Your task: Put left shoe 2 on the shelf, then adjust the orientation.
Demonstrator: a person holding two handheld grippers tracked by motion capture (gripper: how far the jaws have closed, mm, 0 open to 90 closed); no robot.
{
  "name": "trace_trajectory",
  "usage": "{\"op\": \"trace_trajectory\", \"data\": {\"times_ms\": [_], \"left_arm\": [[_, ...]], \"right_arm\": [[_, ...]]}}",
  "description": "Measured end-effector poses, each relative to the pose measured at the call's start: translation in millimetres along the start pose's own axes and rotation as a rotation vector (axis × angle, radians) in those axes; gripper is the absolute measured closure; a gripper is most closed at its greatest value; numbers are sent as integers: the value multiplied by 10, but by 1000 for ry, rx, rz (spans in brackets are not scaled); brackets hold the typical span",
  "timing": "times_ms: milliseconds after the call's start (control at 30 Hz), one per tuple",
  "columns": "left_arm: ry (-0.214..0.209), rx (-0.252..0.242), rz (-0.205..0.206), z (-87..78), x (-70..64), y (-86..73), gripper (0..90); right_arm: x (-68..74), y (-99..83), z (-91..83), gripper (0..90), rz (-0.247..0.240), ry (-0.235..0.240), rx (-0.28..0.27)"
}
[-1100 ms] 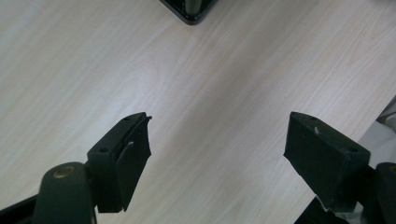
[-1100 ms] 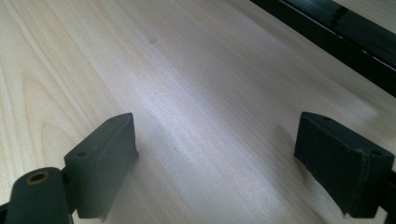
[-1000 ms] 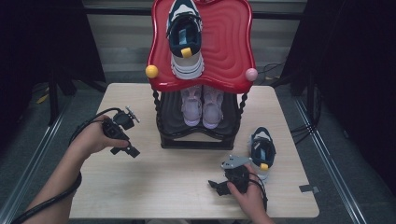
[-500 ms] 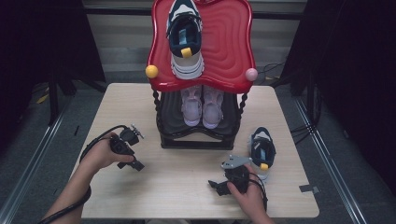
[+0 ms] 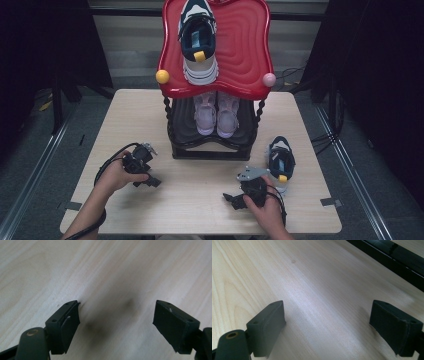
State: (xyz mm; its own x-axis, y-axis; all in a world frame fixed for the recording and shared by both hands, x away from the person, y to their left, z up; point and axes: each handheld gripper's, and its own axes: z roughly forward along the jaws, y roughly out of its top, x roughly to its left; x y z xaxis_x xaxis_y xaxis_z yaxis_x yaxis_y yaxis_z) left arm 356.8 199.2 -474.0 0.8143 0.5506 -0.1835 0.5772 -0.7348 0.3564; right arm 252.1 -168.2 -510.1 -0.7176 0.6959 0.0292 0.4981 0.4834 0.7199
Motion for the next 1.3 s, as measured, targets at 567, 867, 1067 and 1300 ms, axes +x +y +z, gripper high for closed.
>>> {"op": "trace_trajectory", "data": {"times_ms": [567, 867, 1067, 1300], "left_arm": [[160, -272, 22, 159, -60, -217, 146], [170, -321, 18, 228, -82, -249, 44], [182, -377, 16, 274, -95, -298, 0], [186, -412, 18, 287, -97, -344, 0]], "right_arm": [[-2, 1, 1, 119, 0, 2, 0], [-2, 1, 1, 119, 0, 2, 0], [-4, 2, 2, 119, -2, 2, 0], [-5, 2, 3, 119, -4, 3, -1]]}}
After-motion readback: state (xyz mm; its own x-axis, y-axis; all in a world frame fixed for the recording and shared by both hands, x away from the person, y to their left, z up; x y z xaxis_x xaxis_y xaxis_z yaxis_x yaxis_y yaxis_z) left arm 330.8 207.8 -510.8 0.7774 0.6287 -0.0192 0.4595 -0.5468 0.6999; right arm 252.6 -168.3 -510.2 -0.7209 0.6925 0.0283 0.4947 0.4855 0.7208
